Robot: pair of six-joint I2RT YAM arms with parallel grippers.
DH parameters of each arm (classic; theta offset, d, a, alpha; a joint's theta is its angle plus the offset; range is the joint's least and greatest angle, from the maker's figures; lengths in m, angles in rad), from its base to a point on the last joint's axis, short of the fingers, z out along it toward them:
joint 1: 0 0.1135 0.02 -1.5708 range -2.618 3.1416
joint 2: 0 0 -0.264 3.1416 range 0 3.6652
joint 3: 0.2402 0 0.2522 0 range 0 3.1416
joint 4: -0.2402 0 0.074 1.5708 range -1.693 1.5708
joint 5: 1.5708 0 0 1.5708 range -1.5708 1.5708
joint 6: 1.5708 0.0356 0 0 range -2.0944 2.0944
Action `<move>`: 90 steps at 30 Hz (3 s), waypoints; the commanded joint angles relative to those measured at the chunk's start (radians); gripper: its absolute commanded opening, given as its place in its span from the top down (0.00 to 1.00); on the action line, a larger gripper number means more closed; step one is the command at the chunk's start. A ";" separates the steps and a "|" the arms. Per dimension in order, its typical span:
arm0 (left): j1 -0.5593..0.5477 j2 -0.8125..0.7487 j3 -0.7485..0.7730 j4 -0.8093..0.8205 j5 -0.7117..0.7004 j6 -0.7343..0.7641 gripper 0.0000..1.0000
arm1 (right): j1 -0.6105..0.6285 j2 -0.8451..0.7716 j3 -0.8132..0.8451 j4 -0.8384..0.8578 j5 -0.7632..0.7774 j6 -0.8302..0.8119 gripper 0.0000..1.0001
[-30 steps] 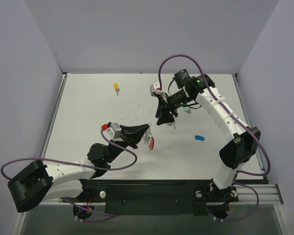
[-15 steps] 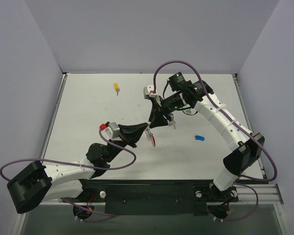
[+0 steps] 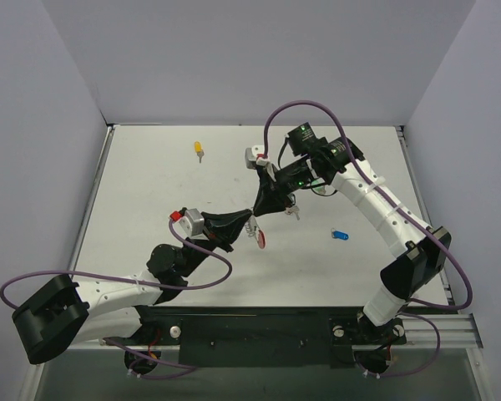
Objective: Put the keys on the keyring
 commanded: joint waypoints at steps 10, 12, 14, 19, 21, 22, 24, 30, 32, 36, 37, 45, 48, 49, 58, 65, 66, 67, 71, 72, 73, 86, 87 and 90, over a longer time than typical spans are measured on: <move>0.001 0.001 0.030 0.147 0.011 -0.017 1.00 | 0.012 -0.006 0.026 -0.119 -0.097 -0.119 1.00; 0.001 0.006 0.030 0.147 0.014 -0.018 1.00 | 0.012 -0.003 0.029 -0.128 -0.099 -0.126 1.00; 0.002 0.011 0.028 0.147 0.015 -0.021 1.00 | 0.012 -0.001 0.032 -0.130 -0.100 -0.125 1.00; 0.002 0.018 0.028 0.152 0.018 -0.024 1.00 | 0.012 0.002 0.041 -0.131 -0.099 -0.117 0.89; 0.001 0.018 0.028 0.152 0.021 -0.027 1.00 | 0.012 0.005 0.041 -0.133 -0.102 -0.114 0.88; 0.002 0.018 0.030 0.152 0.020 -0.026 1.00 | 0.013 0.005 0.041 -0.133 -0.102 -0.114 0.88; 0.002 0.020 0.030 0.153 0.023 -0.027 1.00 | 0.012 0.004 0.040 -0.130 -0.102 -0.114 0.88; 0.002 0.028 0.028 0.157 0.026 -0.035 1.00 | 0.013 0.007 0.040 -0.130 -0.094 -0.105 1.00; 0.002 0.031 0.028 0.157 0.026 -0.038 1.00 | 0.013 0.011 0.044 -0.128 -0.082 -0.088 1.00; 0.004 0.031 0.025 0.138 0.032 -0.041 1.00 | 0.013 0.019 0.054 -0.121 -0.040 -0.036 1.00; 0.007 0.023 0.021 0.129 0.031 -0.044 1.00 | 0.012 0.019 0.052 -0.121 -0.024 -0.031 1.00; 0.022 -0.162 0.010 -0.173 0.047 -0.030 0.63 | 0.010 -0.029 0.018 -0.137 0.119 -0.025 1.00; 0.027 -0.264 0.017 -0.346 0.055 0.019 0.53 | 0.015 -0.030 0.037 -0.189 0.208 -0.062 1.00; 0.028 -0.284 0.027 -0.435 0.082 0.035 0.48 | 0.016 -0.024 0.058 -0.237 0.223 -0.077 1.00; 0.031 -0.287 0.200 -0.839 0.218 0.291 0.32 | 0.091 0.111 0.311 -0.649 0.527 -0.237 1.00; 0.031 -0.177 0.203 -0.654 0.230 0.333 0.34 | 0.125 0.135 0.344 -0.707 0.592 -0.249 1.00; 0.031 -0.158 0.200 -0.631 0.228 0.333 0.37 | 0.125 0.137 0.342 -0.707 0.592 -0.248 1.00; 0.031 -0.146 0.191 -0.580 0.228 0.336 0.38 | 0.128 0.140 0.344 -0.713 0.590 -0.251 1.00; 0.031 -0.089 0.189 -0.499 0.230 0.339 0.49 | 0.138 0.139 0.331 -0.713 0.599 -0.254 1.00; 0.031 -0.080 0.188 -0.477 0.233 0.341 0.49 | 0.142 0.139 0.328 -0.714 0.602 -0.254 1.00; 0.030 -0.065 0.188 -0.465 0.239 0.341 0.51 | 0.145 0.139 0.327 -0.713 0.607 -0.254 1.00; 0.031 0.063 0.218 -0.318 0.267 0.332 0.59 | 0.156 0.142 0.321 -0.716 0.612 -0.255 1.00; 0.030 0.070 0.220 -0.316 0.268 0.330 0.60 | 0.154 0.142 0.319 -0.716 0.612 -0.255 1.00; 0.031 0.078 0.223 -0.304 0.261 0.332 0.61 | 0.154 0.145 0.316 -0.716 0.604 -0.258 1.00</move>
